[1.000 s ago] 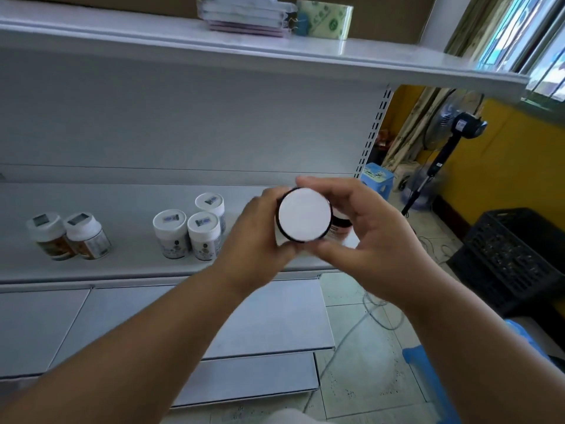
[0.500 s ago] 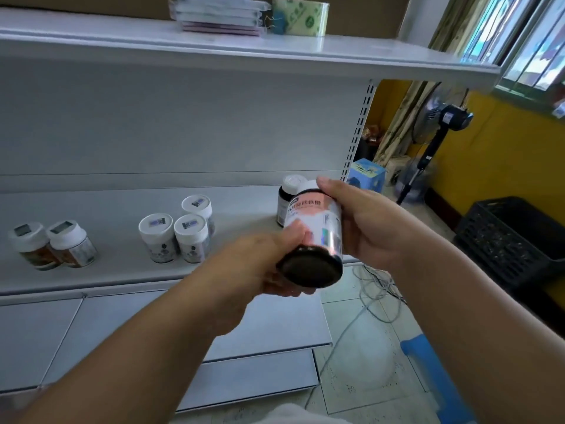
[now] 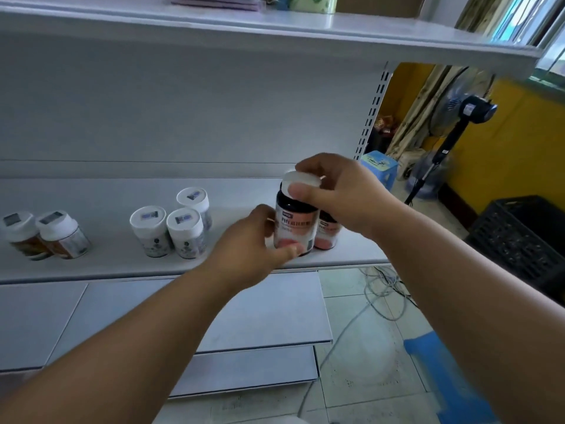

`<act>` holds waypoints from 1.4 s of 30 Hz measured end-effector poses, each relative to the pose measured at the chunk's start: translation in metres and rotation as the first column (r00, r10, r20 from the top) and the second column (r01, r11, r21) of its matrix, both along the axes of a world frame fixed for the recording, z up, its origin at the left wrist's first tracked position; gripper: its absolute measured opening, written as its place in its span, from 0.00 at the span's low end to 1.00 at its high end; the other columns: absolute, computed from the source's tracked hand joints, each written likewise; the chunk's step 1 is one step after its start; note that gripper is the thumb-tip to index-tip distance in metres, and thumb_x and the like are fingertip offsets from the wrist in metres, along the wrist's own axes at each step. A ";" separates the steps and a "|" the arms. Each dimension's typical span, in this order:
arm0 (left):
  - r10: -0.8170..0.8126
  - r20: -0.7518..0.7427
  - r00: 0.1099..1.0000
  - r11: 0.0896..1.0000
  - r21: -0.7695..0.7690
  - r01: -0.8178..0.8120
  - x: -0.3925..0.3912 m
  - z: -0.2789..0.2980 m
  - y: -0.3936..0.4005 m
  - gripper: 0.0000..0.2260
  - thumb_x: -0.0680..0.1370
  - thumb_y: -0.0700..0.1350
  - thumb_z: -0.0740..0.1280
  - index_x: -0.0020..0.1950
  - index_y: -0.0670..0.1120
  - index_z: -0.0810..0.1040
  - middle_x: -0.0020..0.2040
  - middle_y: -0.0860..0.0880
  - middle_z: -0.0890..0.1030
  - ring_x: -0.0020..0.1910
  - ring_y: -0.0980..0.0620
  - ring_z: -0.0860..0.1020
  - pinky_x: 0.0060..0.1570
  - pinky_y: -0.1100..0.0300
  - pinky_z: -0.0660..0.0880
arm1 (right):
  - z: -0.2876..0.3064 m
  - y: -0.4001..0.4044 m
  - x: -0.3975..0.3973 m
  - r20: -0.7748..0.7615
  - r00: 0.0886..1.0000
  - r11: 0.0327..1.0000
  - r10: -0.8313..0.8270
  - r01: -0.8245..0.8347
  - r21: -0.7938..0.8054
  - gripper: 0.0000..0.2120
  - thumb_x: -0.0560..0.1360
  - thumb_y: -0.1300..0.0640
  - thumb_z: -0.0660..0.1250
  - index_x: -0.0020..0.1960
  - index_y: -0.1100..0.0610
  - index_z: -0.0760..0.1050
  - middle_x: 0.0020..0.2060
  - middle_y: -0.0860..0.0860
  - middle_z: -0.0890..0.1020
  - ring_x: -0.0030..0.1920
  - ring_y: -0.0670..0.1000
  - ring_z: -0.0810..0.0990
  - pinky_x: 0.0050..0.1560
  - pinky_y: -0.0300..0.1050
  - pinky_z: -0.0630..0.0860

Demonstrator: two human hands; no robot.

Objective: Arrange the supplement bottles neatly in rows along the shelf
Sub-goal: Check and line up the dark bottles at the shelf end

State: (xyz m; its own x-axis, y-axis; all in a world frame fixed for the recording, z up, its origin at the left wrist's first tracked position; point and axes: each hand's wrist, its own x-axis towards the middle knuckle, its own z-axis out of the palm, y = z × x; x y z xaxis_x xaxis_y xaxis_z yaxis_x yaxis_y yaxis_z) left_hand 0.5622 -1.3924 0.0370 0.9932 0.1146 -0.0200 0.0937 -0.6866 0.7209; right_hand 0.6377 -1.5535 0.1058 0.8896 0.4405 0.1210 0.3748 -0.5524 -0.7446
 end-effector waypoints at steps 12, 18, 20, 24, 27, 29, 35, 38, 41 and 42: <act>0.086 0.248 0.965 0.887 0.421 -0.188 0.058 -0.073 -0.010 0.19 0.70 0.60 0.74 0.54 0.50 0.79 0.49 0.50 0.83 0.51 0.45 0.78 0.45 0.56 0.67 | -0.062 -0.005 0.041 0.437 0.888 0.937 0.140 0.023 -0.348 0.25 0.69 0.40 0.70 0.62 0.50 0.78 0.52 0.50 0.83 0.58 0.57 0.73 0.55 0.45 0.61; 0.077 0.210 0.975 0.891 0.425 -0.162 0.067 -0.079 -0.007 0.20 0.71 0.62 0.72 0.54 0.50 0.79 0.50 0.50 0.82 0.51 0.45 0.78 0.47 0.55 0.70 | -0.070 -0.022 0.041 0.438 0.895 0.995 -0.080 0.099 -0.020 0.17 0.74 0.47 0.67 0.58 0.55 0.80 0.59 0.49 0.79 0.61 0.51 0.73 0.59 0.35 0.63; 0.085 0.205 0.975 0.896 0.411 -0.165 0.067 -0.080 -0.008 0.19 0.70 0.62 0.71 0.53 0.51 0.78 0.49 0.50 0.83 0.51 0.45 0.78 0.46 0.56 0.69 | -0.073 -0.029 0.042 0.388 0.913 0.980 -0.128 0.178 -0.094 0.16 0.75 0.50 0.67 0.62 0.53 0.77 0.62 0.50 0.76 0.61 0.53 0.73 0.59 0.39 0.64; 0.157 0.221 0.962 0.888 0.395 -0.236 0.049 -0.085 -0.014 0.23 0.68 0.63 0.71 0.56 0.51 0.78 0.51 0.49 0.82 0.52 0.43 0.78 0.49 0.53 0.71 | -0.075 -0.036 0.037 0.177 0.975 0.968 -0.136 0.169 -0.188 0.19 0.76 0.51 0.67 0.66 0.46 0.70 0.62 0.49 0.73 0.49 0.48 0.72 0.48 0.41 0.67; 0.196 0.313 0.929 0.910 0.295 -0.292 0.020 -0.089 -0.023 0.25 0.65 0.56 0.79 0.56 0.45 0.80 0.48 0.46 0.82 0.48 0.40 0.79 0.49 0.51 0.75 | -0.063 -0.040 0.024 0.213 0.954 0.961 -0.210 0.241 -0.134 0.19 0.74 0.49 0.69 0.64 0.46 0.71 0.59 0.47 0.75 0.47 0.46 0.72 0.45 0.41 0.67; 0.148 0.307 0.940 0.946 0.235 -0.226 0.000 -0.084 -0.030 0.24 0.68 0.58 0.77 0.58 0.48 0.79 0.50 0.51 0.81 0.51 0.45 0.78 0.53 0.52 0.73 | -0.051 -0.044 0.008 0.227 0.936 0.956 -0.271 0.290 -0.055 0.18 0.72 0.46 0.70 0.60 0.46 0.73 0.54 0.44 0.77 0.43 0.45 0.74 0.44 0.41 0.69; -0.002 0.150 0.989 0.984 -0.175 0.029 -0.043 -0.048 -0.045 0.31 0.66 0.68 0.71 0.67 0.63 0.67 0.59 0.65 0.74 0.59 0.67 0.71 0.58 0.66 0.69 | -0.024 -0.045 -0.042 0.072 0.968 0.953 -0.241 0.221 0.208 0.11 0.73 0.47 0.69 0.54 0.45 0.79 0.44 0.40 0.81 0.43 0.39 0.79 0.40 0.28 0.74; -0.007 0.123 0.992 0.955 -0.293 0.043 -0.057 -0.036 -0.047 0.23 0.70 0.61 0.74 0.60 0.66 0.67 0.55 0.66 0.76 0.54 0.70 0.72 0.48 0.71 0.70 | -0.019 -0.038 -0.056 -0.030 0.987 0.936 -0.160 0.161 0.314 0.08 0.77 0.50 0.66 0.55 0.48 0.78 0.45 0.43 0.82 0.45 0.41 0.81 0.42 0.34 0.78; 0.005 0.107 0.994 0.901 -0.433 0.042 -0.068 -0.031 -0.042 0.20 0.70 0.64 0.71 0.60 0.64 0.72 0.54 0.65 0.79 0.53 0.63 0.77 0.51 0.63 0.76 | -0.017 -0.035 -0.063 -0.250 0.968 0.859 0.032 0.101 0.502 0.11 0.80 0.54 0.60 0.60 0.54 0.77 0.50 0.49 0.83 0.51 0.47 0.82 0.51 0.43 0.78; -0.018 0.087 0.996 0.869 -0.491 0.059 -0.072 -0.030 -0.040 0.22 0.69 0.65 0.69 0.61 0.64 0.73 0.55 0.64 0.81 0.54 0.60 0.78 0.54 0.56 0.77 | -0.017 -0.034 -0.065 -0.306 0.948 0.820 0.085 0.108 0.561 0.12 0.80 0.56 0.59 0.61 0.56 0.77 0.51 0.52 0.83 0.52 0.50 0.81 0.54 0.47 0.78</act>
State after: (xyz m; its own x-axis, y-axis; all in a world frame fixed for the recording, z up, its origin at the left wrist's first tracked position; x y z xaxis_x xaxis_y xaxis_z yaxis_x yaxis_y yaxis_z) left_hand 0.4905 -1.4325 0.0071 0.9974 0.0713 0.0132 0.0045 -0.2418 0.9703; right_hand 0.5725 -1.5879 0.0890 0.9272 0.3684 0.0679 0.0732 -0.0005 -0.9973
